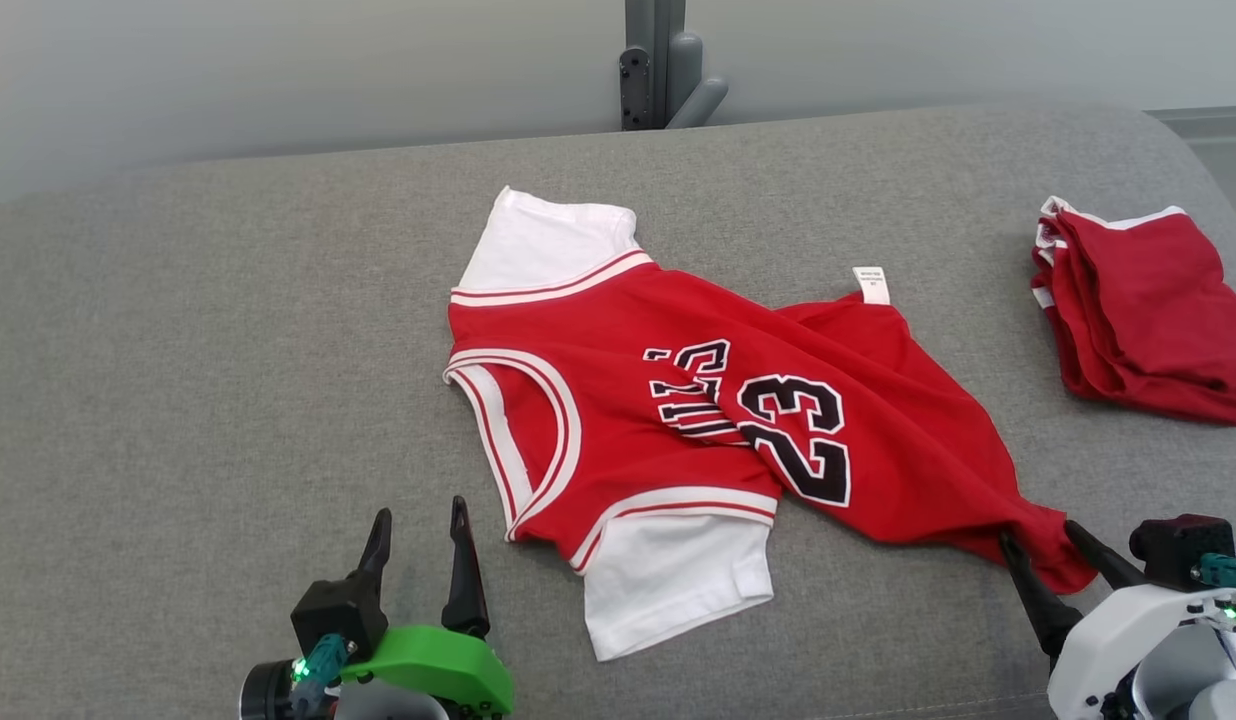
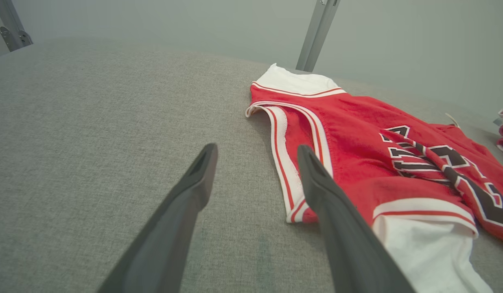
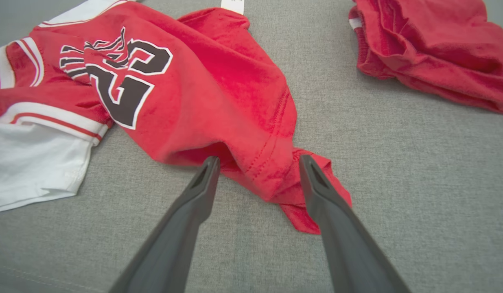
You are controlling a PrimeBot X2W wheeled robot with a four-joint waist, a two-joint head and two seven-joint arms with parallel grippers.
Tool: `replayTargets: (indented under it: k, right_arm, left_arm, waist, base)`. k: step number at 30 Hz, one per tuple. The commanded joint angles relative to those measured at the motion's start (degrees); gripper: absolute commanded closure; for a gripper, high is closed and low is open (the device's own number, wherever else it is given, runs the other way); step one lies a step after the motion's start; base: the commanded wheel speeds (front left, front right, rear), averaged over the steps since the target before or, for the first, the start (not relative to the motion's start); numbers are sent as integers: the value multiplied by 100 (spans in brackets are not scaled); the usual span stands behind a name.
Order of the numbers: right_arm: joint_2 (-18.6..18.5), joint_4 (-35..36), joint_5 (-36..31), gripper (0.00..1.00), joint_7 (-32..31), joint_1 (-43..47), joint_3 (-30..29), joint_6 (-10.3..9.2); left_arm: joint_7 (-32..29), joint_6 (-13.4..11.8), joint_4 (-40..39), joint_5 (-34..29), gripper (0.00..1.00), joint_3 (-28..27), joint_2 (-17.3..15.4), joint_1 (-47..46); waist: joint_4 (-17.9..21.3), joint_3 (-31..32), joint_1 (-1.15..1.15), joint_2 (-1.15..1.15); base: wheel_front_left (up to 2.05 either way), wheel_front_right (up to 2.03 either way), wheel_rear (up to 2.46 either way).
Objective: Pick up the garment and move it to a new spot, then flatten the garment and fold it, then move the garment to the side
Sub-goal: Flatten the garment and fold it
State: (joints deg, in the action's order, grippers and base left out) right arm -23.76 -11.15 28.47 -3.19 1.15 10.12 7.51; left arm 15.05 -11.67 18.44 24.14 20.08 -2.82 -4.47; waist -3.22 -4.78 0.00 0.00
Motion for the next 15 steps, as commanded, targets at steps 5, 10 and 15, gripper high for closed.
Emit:
replayTargets:
  k: [5, 10, 15]
  right_arm:
    - [-33, -415, -70, 100, 125, -409, 120, -5]
    - [-174, -694, -165, 100, 236, -836, 128, -5]
    - [-365, -1119, -274, 100, 187, -1417, 155, -5]
  left_arm:
    - [13, 12, -12, -73, 0, -23, -16, -110]
    - [13, 16, -15, -83, 0, -17, -16, -151]
    - [13, 36, -11, -60, 0, 22, -16, -233]
  waist:
    - [-86, -97, 0, 0]
    - [-151, -181, 0, 0]
    - [-267, -288, 0, 0]
  base:
    - [0, 0, 0]
    - [0, 0, 0]
    - [0, 0, 0]
